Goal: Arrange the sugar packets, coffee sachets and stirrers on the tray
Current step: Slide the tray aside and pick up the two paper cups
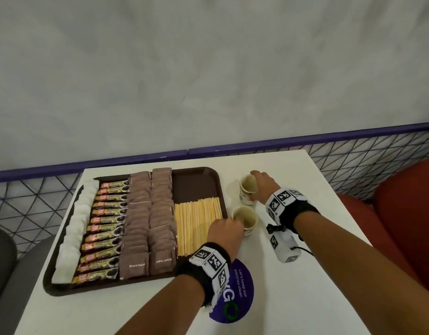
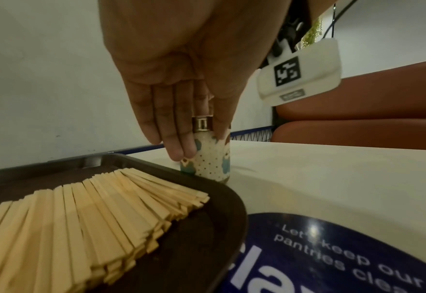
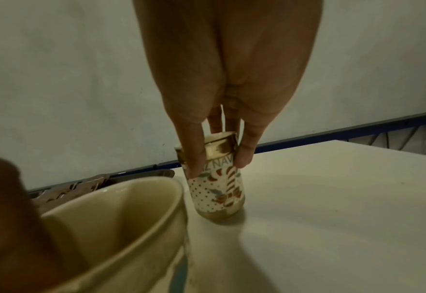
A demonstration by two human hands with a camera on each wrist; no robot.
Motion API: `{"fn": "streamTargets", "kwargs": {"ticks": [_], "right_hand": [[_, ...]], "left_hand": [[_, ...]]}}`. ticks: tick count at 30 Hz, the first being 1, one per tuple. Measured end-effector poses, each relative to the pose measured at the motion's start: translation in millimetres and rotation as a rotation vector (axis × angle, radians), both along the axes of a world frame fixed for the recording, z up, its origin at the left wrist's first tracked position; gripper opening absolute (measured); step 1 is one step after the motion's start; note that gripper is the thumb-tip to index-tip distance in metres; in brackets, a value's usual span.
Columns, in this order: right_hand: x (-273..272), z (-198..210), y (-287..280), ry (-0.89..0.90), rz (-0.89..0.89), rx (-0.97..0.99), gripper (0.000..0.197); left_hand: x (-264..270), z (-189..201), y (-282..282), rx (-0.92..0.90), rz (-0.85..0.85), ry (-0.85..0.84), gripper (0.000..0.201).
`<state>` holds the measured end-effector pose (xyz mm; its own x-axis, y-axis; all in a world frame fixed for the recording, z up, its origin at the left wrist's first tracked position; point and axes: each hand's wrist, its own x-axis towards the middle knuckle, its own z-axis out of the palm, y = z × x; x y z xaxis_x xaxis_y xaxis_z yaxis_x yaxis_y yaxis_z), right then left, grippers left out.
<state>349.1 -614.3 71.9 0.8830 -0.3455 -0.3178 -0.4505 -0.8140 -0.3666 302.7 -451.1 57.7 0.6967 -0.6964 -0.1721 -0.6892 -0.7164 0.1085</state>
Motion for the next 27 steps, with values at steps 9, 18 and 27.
{"fn": "streamTargets", "kwargs": {"ticks": [9,18,27], "right_hand": [[11.1,-5.4,11.3,-0.066,0.008,0.151,0.085],[4.0,-4.0,18.6,-0.119,0.025,0.205,0.074],[8.4,-3.4,24.9,-0.12,0.029,0.203,0.073]], "left_hand": [[-3.9,-15.0,11.4,-0.344,0.171,0.117,0.055],[0.3,-26.7,10.2,-0.403,0.26,0.194,0.061],[-1.9,-22.8,7.3,-0.39,0.318,0.235,0.059]]}}
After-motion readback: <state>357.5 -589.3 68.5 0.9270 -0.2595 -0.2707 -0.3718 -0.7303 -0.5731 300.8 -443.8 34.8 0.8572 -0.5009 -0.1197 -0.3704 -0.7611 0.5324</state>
